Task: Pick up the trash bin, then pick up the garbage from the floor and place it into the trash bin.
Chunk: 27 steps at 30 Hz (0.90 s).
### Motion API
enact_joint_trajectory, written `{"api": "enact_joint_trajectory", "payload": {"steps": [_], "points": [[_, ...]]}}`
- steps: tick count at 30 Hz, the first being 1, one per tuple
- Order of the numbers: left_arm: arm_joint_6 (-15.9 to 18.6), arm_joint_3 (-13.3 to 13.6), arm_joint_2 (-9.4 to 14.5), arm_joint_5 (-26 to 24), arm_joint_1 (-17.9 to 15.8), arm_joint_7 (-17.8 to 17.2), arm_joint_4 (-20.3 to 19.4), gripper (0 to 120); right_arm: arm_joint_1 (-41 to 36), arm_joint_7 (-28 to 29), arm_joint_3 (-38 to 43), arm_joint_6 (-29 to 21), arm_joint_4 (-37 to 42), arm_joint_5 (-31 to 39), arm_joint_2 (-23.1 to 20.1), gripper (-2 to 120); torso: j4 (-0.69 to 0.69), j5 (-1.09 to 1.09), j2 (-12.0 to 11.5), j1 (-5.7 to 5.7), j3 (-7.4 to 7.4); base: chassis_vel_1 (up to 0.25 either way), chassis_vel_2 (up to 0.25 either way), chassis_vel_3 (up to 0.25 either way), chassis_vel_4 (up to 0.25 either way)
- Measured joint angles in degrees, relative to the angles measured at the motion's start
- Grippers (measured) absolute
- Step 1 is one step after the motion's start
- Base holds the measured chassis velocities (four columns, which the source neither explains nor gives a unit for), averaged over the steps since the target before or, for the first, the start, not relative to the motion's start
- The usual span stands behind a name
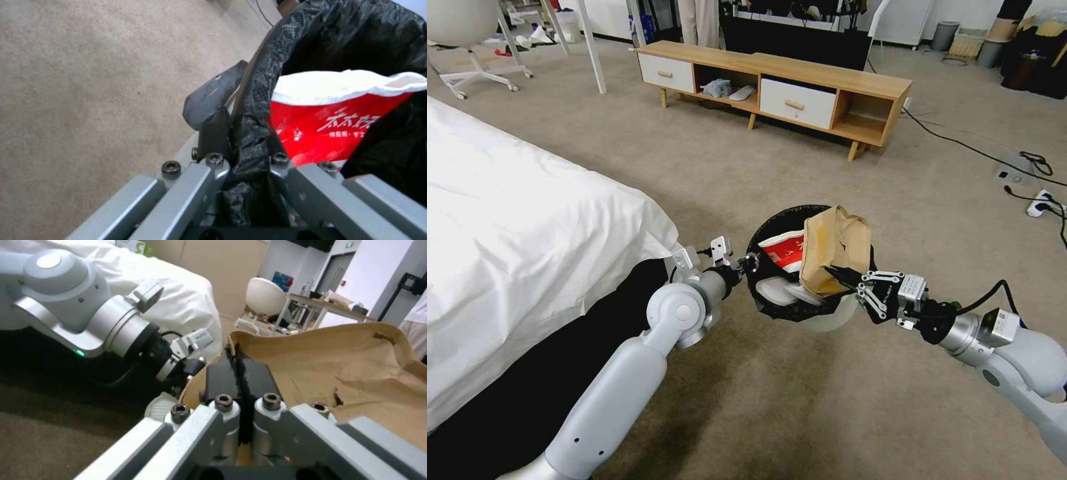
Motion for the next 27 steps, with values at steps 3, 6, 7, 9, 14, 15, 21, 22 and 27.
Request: {"api": "enact_joint_trajectory", "payload": {"steps": [3,6,7,9,14,15,21,22,27], "points": [[0.0,0.2,-0.1,0.2,0.2,0.2,-0.2,3,0.0,0.0,-0.1,0.0,-0.1,0.0,0.1,0,0.0,0.0,0.0,0.0,0.0,0.0,0.0,0.0,0.0],[0.0,0.6,-0.2,0.4,0.4,0.4,-0.6,3,0.1,0.0,-0.4,0.0,-0.4,0.0,0.1,0,0.0,0.0,0.0,0.0,0.0,0.0,0.0,0.0,0.0],[0.0,0.6,-0.2,0.4,0.4,0.4,-0.6,3,0.1,0.0,-0.4,0.0,-0.4,0.0,0.1,0,0.0,0.0,0.0,0.0,0.0,0.0,0.0,0.0,0.0],[0.1,0.9,-0.2,0.4,0.6,0.7,-1.2,3,0.5,-0.1,-0.8,0.0,-0.7,0.0,0.2,0,0.0,0.0,0.0,0.0,0.0,0.0,0.0,0.0,0.0],[0.1,1.1,-0.3,0.5,0.6,0.7,-1.3,3,0.7,-0.1,-1.1,0.1,-0.9,0.0,0.2,0,0.0,0.0,0.0,0.0,0.0,0.0,0.0,0.0,0.0],[0.1,1.1,-0.3,0.5,0.6,0.7,-1.3,3,0.7,-0.1,-1.1,0.1,-0.9,0.0,0.2,0,0.0,0.0,0.0,0.0,0.0,0.0,0.0,0.0,0.0],[0.2,1.7,-1.2,0.5,0.4,0.8,-1.0,3,0.8,-0.2,-1.1,0.2,-1.3,0.2,-0.1,0,0.0,0.0,0.0,0.0,0.0,0.0,0.0,0.0,0.0],[0.2,1.9,-1.5,0.6,0.3,0.8,-0.9,3,0.8,-0.2,-1.2,0.2,-1.3,0.2,-0.1,0,0.0,0.0,0.0,0.0,0.0,0.0,0.0,0.0,0.0],[0.2,2.2,-1.9,0.6,-0.1,0.8,-0.7,3,0.8,-0.3,-1.5,0.3,-1.7,0.2,0.0,0,0.0,0.01,0.0,0.0,0.0,0.0,0.0,0.0,0.0]]}}
